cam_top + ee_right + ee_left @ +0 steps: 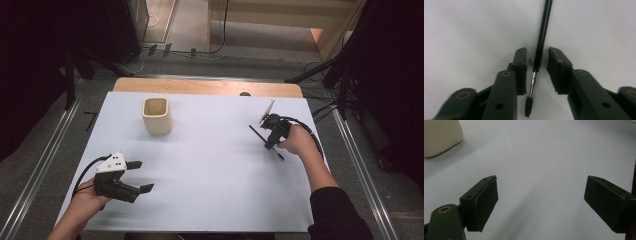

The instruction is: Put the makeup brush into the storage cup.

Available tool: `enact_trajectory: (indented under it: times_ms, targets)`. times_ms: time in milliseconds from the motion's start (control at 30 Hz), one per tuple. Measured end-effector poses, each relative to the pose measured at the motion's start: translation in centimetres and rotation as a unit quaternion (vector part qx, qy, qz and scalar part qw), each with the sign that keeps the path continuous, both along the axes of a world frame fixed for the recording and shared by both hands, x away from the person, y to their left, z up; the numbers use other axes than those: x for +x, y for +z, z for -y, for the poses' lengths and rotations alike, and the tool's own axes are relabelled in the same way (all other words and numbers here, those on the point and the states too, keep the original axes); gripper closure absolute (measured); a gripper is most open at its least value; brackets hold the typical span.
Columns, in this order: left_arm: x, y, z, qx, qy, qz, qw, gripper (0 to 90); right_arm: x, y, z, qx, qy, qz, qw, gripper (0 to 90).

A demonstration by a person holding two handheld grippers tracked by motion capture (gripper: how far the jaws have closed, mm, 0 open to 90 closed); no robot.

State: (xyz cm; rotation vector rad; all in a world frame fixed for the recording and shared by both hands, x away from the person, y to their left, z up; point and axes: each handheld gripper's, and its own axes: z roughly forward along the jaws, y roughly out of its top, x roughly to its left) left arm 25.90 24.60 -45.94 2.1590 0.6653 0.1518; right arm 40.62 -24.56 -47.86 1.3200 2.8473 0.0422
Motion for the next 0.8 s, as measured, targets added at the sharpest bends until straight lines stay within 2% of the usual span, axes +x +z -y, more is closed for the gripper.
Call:
enact_trajectory:
  times_ms: [133,200,567,667,800]
  targets:
    - [-0.02,0.0,-0.01,-0.001,0.001,-0.001,1.0,12.0,0.27,0.01,-0.1,-0.002,0.003,-0.008,1.0,83.8]
    - [0.01,-0.04,0.0,-0.002,0.0,0.0,1.0,12.0,0.3,0.0,-0.25,-0.003,0.005,-0.012,0.9999,85.9]
    - [0.04,-0.08,-0.03,0.001,0.0,-0.003,1.0,12.0,0.4,-0.02,0.06,0.005,0.021,-0.012,0.9997,87.1]
    - [0.03,-0.07,-0.04,0.0,0.001,-0.003,1.0,12.0,0.36,0.14,0.12,0.008,0.015,-0.009,0.9998,87.1]
    - [0.03,-0.08,-0.05,0.0,0.001,-0.003,1.0,12.0,0.24,0.67,0.44,0.033,0.001,-0.003,0.9995,87.1]
